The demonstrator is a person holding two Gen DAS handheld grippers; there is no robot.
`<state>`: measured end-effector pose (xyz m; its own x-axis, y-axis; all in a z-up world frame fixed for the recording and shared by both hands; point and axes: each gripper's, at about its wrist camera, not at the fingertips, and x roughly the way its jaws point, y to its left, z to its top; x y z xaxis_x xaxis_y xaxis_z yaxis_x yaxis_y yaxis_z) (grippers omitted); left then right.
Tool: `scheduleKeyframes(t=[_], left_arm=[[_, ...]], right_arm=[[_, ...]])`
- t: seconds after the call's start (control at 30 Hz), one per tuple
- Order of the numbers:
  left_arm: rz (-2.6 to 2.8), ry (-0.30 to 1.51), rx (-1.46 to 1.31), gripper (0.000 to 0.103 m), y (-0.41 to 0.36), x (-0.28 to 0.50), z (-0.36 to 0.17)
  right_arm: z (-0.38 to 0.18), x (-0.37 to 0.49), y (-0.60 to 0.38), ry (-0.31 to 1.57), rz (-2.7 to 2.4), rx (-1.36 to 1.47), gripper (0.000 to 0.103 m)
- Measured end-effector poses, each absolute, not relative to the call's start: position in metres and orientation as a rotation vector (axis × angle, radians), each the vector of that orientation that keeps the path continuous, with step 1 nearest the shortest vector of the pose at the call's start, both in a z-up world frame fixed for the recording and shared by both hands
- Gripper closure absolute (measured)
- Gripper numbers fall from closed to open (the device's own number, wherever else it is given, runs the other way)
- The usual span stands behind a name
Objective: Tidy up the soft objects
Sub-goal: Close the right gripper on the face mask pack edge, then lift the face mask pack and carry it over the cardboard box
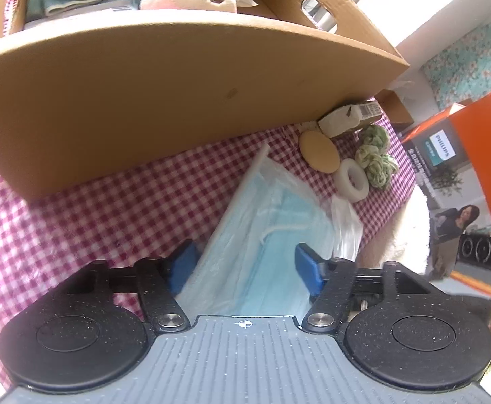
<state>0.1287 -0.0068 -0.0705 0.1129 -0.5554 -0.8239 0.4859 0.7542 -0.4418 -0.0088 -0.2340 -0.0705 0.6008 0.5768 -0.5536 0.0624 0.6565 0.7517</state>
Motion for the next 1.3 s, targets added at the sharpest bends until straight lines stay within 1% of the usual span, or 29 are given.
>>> scheduleKeyframes(t=[0.13, 0.2, 0.4, 0.6, 0.63, 0.7, 0.77, 0.9, 1.1, 1.3], left_arm=[[-0.768, 1.236, -0.085, 0.051, 0.003, 0.125, -0.072], [-0.766, 1.227, -0.096, 0.057, 0.007, 0.122, -0.072], [-0.785, 1.189, -0.116, 0.057, 0.012, 0.114, -0.072], [-0.825, 1.168, -0.154, 0.057, 0.007, 0.107, -0.076], [-0.820, 1.172, -0.160, 0.059, 0.007, 0.107, -0.078], [-0.808, 1.177, -0.164, 0.073, 0.004, 0.107, -0.080], [-0.777, 1.169, -0.161, 0.082, 0.003, 0.105, -0.079], [-0.733, 1.143, -0.123, 0.089, -0.010, 0.099, -0.075], [-0.731, 1.091, -0.130, 0.091, -0.015, 0.082, -0.059], [-0.757, 0.961, -0.146, 0.091, -0.012, 0.059, -0.015]], right_arm=[[-0.060, 0.005, -0.233, 0.880, 0.303, 0.747, 0.085], [-0.058, 0.011, -0.234, 0.872, 0.293, 0.717, 0.085], [-0.052, 0.024, -0.224, 0.877, 0.224, 0.582, 0.085], [-0.053, 0.020, -0.232, 0.869, 0.216, 0.598, 0.086], [-0.052, 0.020, -0.233, 0.866, 0.219, 0.600, 0.086], [-0.052, 0.014, -0.240, 0.857, 0.214, 0.585, 0.088], [-0.047, 0.011, -0.238, 0.846, 0.218, 0.547, 0.089], [-0.026, -0.002, -0.234, 0.792, 0.229, 0.457, 0.092], [0.008, -0.022, -0.230, 0.707, 0.247, 0.373, 0.095], [0.064, -0.036, -0.228, 0.560, 0.286, 0.288, 0.095]])
